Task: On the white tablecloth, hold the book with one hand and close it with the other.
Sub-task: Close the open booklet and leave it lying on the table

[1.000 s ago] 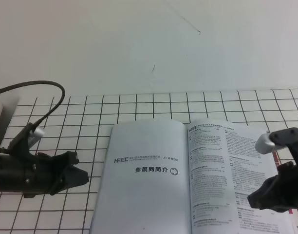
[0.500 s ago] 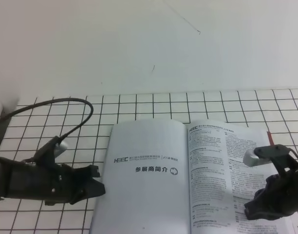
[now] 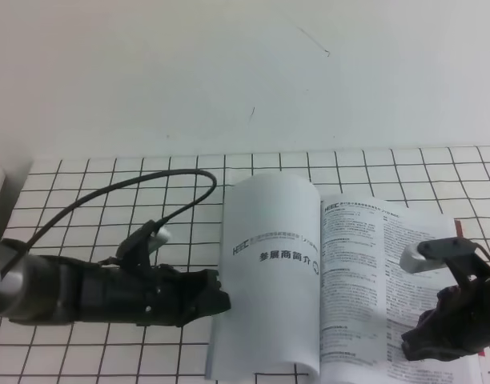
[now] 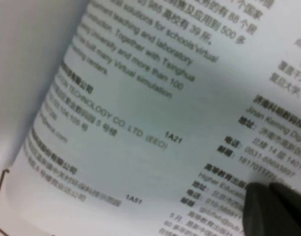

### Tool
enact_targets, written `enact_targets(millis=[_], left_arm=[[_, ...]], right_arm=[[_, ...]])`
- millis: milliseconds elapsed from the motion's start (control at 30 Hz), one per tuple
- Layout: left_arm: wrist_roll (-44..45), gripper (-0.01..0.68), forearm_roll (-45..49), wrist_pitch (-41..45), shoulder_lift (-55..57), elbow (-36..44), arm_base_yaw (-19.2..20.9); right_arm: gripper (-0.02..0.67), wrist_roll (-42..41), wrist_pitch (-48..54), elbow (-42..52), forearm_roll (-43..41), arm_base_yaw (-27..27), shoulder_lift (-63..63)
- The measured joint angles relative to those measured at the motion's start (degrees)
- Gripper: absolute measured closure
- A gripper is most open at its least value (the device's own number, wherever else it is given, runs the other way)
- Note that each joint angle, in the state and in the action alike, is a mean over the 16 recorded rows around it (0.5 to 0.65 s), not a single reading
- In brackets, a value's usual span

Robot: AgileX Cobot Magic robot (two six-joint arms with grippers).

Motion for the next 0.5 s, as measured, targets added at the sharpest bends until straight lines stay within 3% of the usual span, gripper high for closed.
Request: enact_targets(millis=[500], left_arm=[[-1.6,0.676,1.0,6.5,-2.1,-13.7,-14.1]], right_arm=[[0.651,0.3,0.3,0.0,-0.2,-0.1,0.1]])
